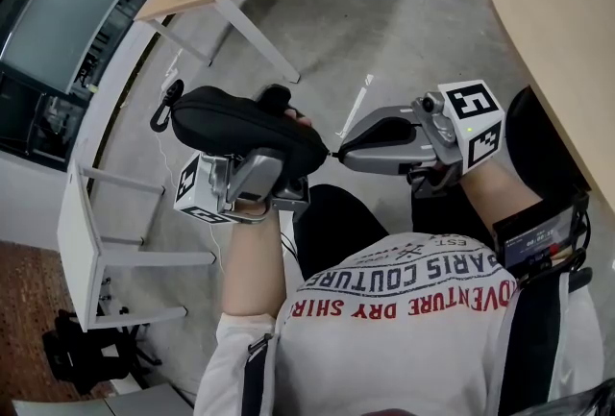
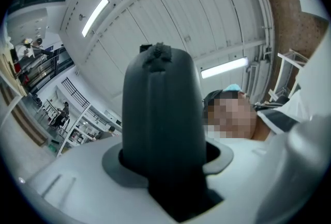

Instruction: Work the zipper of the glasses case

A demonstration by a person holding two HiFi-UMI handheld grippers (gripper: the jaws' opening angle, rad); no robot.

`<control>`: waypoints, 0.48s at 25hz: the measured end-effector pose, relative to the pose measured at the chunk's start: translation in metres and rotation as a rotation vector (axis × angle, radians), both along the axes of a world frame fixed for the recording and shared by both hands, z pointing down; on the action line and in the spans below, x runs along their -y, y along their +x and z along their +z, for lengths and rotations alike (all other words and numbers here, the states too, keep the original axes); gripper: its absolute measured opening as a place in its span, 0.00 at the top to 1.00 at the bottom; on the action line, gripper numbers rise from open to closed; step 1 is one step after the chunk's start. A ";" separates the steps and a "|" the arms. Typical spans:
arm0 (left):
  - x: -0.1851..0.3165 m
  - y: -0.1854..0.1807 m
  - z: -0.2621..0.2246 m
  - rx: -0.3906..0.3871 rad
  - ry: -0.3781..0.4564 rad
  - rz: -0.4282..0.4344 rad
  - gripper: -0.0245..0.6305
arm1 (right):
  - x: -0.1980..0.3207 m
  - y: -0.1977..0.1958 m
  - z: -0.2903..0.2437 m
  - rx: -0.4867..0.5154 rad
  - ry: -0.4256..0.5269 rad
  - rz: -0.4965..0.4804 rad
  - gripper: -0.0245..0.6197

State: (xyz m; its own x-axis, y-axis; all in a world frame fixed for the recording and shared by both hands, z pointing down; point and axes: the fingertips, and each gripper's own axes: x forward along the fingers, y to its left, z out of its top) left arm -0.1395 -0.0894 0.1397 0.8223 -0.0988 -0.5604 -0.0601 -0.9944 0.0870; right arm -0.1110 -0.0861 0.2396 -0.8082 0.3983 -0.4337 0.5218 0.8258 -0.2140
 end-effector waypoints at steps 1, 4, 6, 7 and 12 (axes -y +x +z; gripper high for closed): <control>0.001 -0.002 -0.002 -0.017 -0.004 0.003 0.59 | 0.000 -0.001 0.001 -0.003 0.006 0.005 0.97; 0.005 -0.005 -0.010 -0.095 -0.031 0.012 0.59 | 0.000 -0.005 0.003 -0.010 0.024 0.029 0.97; 0.010 -0.008 -0.013 -0.146 -0.065 0.015 0.59 | 0.001 -0.007 0.003 -0.009 0.022 0.039 0.96; 0.012 -0.011 -0.011 -0.168 -0.088 0.017 0.59 | 0.002 -0.008 0.004 -0.012 0.023 0.046 0.96; 0.025 -0.022 -0.004 -0.275 -0.181 0.028 0.59 | 0.003 -0.013 0.010 -0.038 0.039 0.068 0.96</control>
State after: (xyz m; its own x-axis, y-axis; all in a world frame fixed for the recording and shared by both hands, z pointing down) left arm -0.1619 -0.1144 0.1358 0.6465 -0.1963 -0.7372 0.0177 -0.9622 0.2717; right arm -0.1242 -0.0895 0.2492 -0.8493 0.3580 -0.3879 0.4566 0.8670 -0.1997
